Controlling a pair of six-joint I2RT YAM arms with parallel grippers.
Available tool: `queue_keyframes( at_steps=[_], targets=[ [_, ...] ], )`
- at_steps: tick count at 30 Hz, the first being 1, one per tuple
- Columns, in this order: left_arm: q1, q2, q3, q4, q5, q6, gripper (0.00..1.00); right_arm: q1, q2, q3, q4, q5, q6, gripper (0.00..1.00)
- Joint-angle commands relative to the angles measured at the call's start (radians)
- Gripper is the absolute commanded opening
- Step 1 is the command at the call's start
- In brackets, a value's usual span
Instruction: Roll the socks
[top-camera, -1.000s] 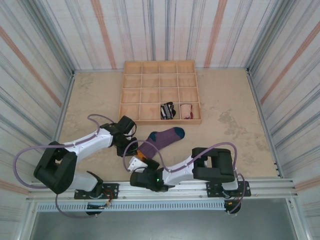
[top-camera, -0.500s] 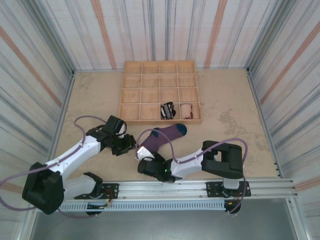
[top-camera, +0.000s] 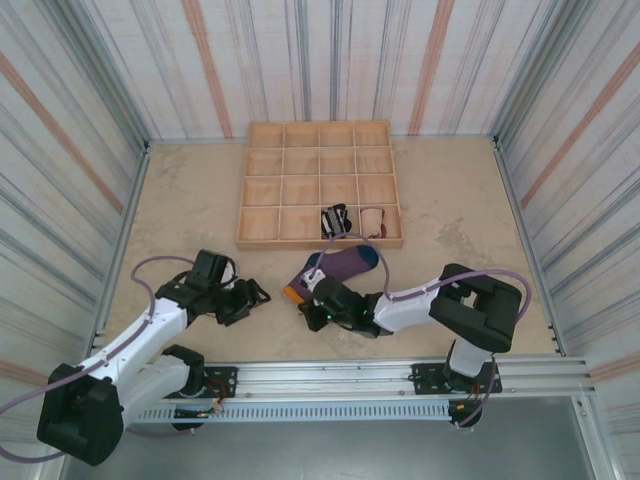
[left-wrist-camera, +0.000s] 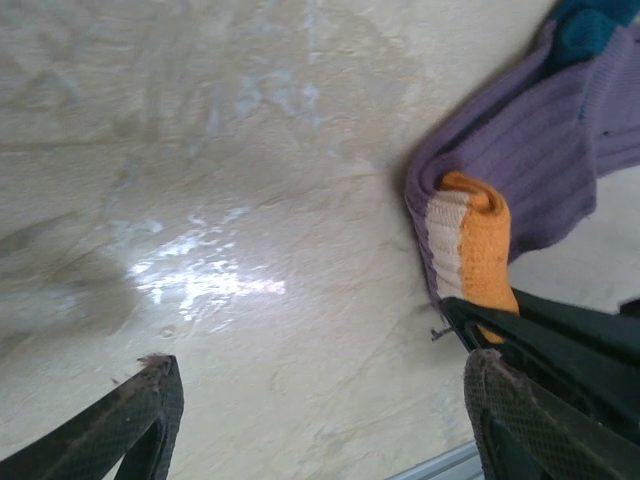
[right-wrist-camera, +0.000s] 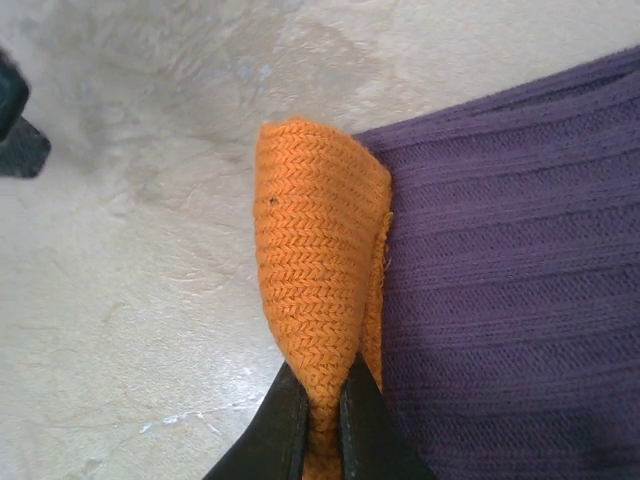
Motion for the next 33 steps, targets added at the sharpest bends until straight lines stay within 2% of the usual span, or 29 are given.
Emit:
queue_keyframes(
  at_steps=[1, 8, 13, 20, 27, 33],
  targets=[
    [-0.030, -0.022, -0.013, 0.084, -0.006, -0.037, 0.75, -0.075, 0.000, -0.041, 0.074, -0.244, 0.164, 0.00],
    [-0.093, 0.042, -0.002, 0.159, -0.050, -0.047, 0.71, -0.210, 0.091, -0.087, 0.263, -0.455, 0.392, 0.00],
    [-0.130, 0.109, 0.024, 0.191, -0.102, -0.025, 0.68, -0.284, 0.149, -0.115, 0.377, -0.527, 0.547, 0.00],
    [-0.150, 0.229, 0.062, 0.305, -0.112, 0.019, 0.64, -0.339, 0.213, -0.081, 0.328, -0.598, 0.664, 0.00],
    [-0.186, 0.374, 0.132, 0.389, -0.130, 0.052, 0.61, -0.366, 0.241, -0.071, 0.282, -0.597, 0.710, 0.00],
    [-0.188, 0.455, 0.143, 0.477, -0.114, 0.034, 0.51, -0.377, 0.250, -0.074, 0.291, -0.610, 0.718, 0.00]
  ],
)
